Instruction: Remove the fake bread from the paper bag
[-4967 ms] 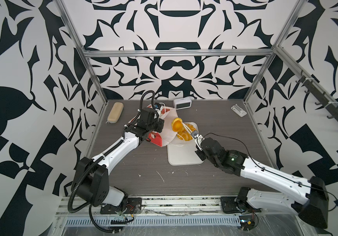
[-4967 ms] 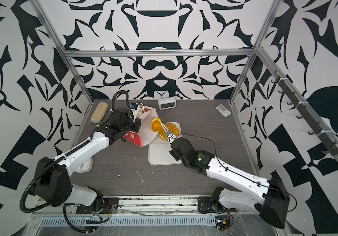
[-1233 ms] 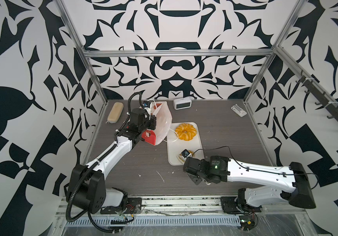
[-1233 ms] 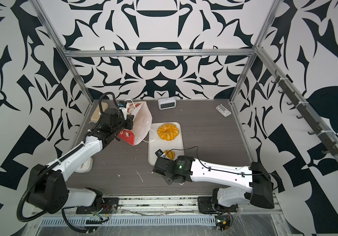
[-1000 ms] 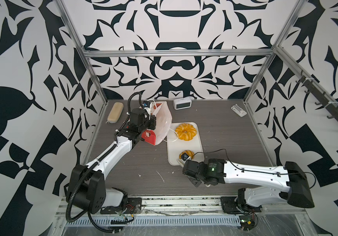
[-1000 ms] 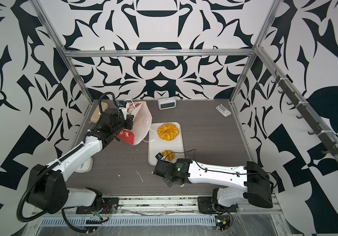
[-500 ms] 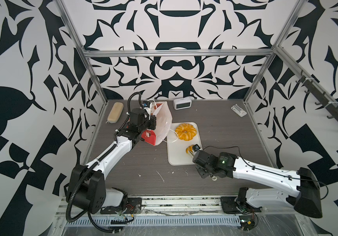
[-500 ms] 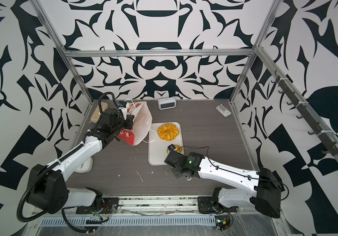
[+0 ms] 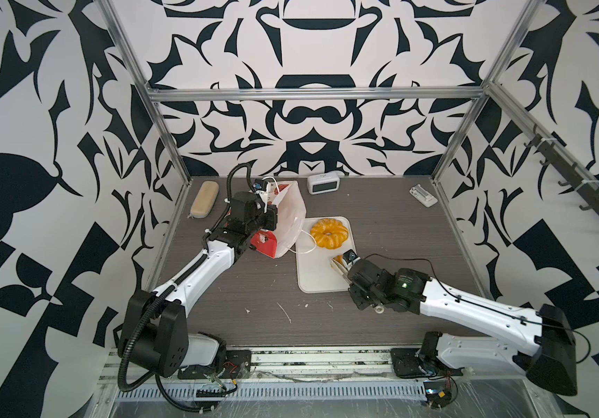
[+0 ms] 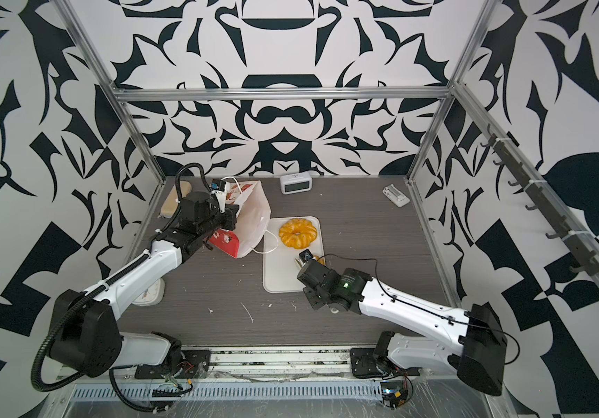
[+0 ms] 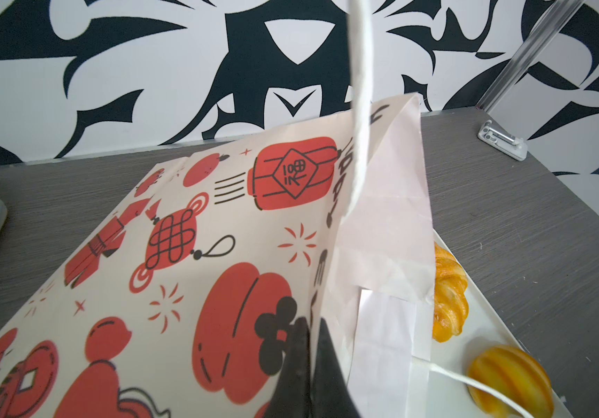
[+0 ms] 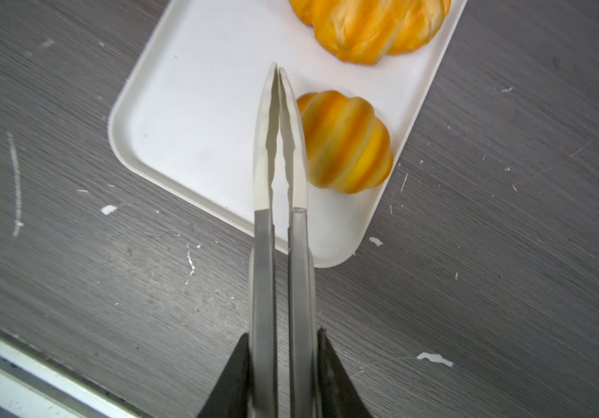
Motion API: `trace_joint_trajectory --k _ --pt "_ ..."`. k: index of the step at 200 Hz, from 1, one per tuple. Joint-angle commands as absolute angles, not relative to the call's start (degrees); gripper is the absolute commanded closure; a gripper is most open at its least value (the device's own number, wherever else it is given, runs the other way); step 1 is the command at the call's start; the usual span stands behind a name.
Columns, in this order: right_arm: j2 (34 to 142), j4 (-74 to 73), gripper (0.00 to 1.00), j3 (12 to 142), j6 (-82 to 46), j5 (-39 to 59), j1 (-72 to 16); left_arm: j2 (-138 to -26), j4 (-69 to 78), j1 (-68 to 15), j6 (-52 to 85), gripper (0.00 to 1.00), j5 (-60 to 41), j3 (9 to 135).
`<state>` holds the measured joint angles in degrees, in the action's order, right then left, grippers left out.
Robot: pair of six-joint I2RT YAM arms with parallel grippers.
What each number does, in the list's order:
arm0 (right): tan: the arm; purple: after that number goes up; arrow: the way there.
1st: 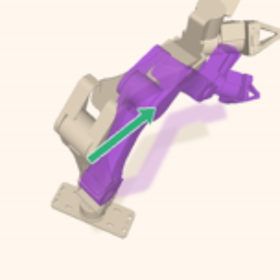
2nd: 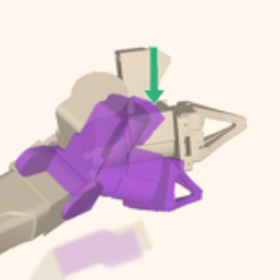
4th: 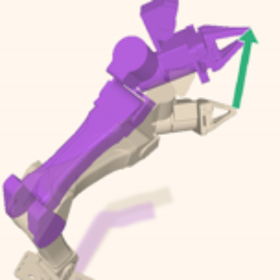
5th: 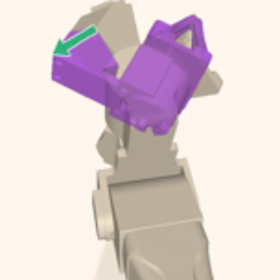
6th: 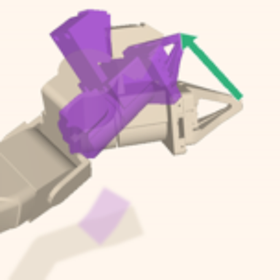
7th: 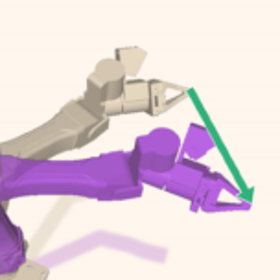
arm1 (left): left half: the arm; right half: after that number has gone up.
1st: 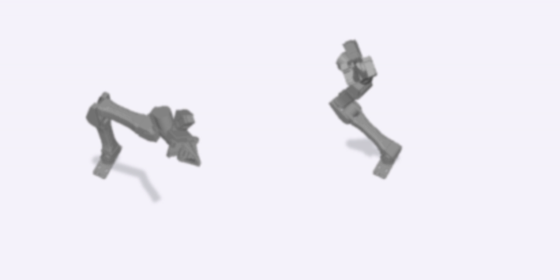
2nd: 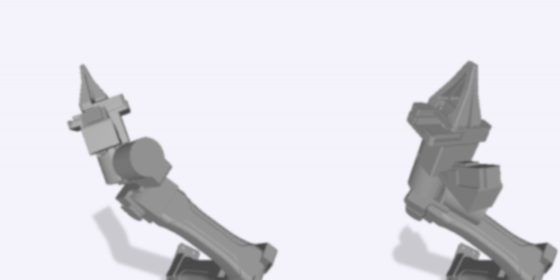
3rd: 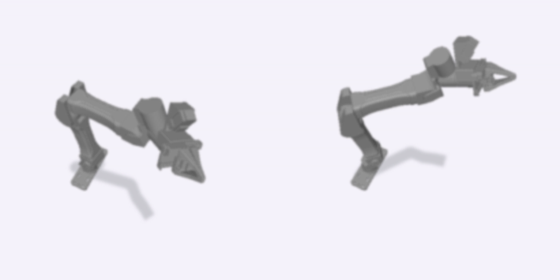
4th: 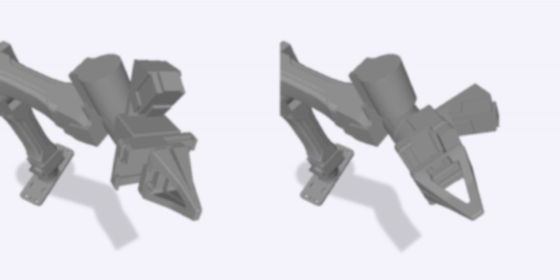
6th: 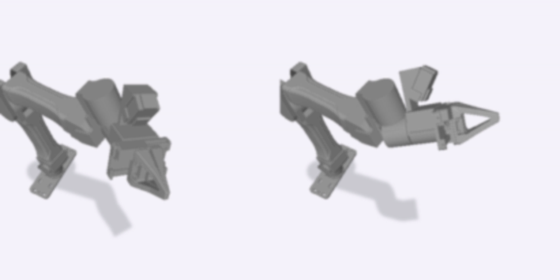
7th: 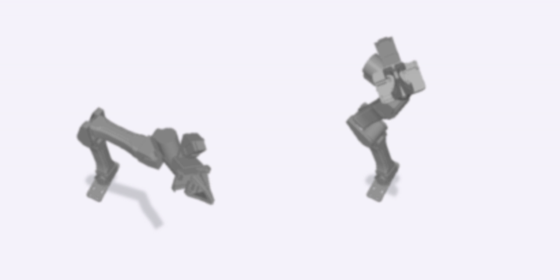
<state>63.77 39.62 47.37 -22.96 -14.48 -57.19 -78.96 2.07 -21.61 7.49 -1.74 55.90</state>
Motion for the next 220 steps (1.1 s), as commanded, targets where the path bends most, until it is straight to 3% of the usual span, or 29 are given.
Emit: trace_joint_trajectory --k 1,42,103,177,220 --pt "58.79 35.16 0.70 48.12 -21.81 -15.23 -57.13 -79.74 2.16 -21.39 7.13 1.00 -4.54 57.75" --pt "56.13 36.72 0.71 52.82 -20.62 -18.83 -57.13 -81.35 -2.13 -21.45 5.34 1.00 -9.93 59.93" --pt "67.27 30.97 0.71 60.34 -11.64 -16.75 -57.30 -82.35 -9.49 -21.57 0.64 1.00 -13.94 62.18" --pt "80.21 20.71 0.72 62.87 -6.37 -13.44 -57.46 -86.41 -21.37 -24.59 -9.03 1.00 -6.96 68.52" --pt "83.80 14.91 0.72 60.01 -0.21 -22.36 -58.58 -89.05 -25.20 -25.97 -13.55 1.00 -1.30 72.35"
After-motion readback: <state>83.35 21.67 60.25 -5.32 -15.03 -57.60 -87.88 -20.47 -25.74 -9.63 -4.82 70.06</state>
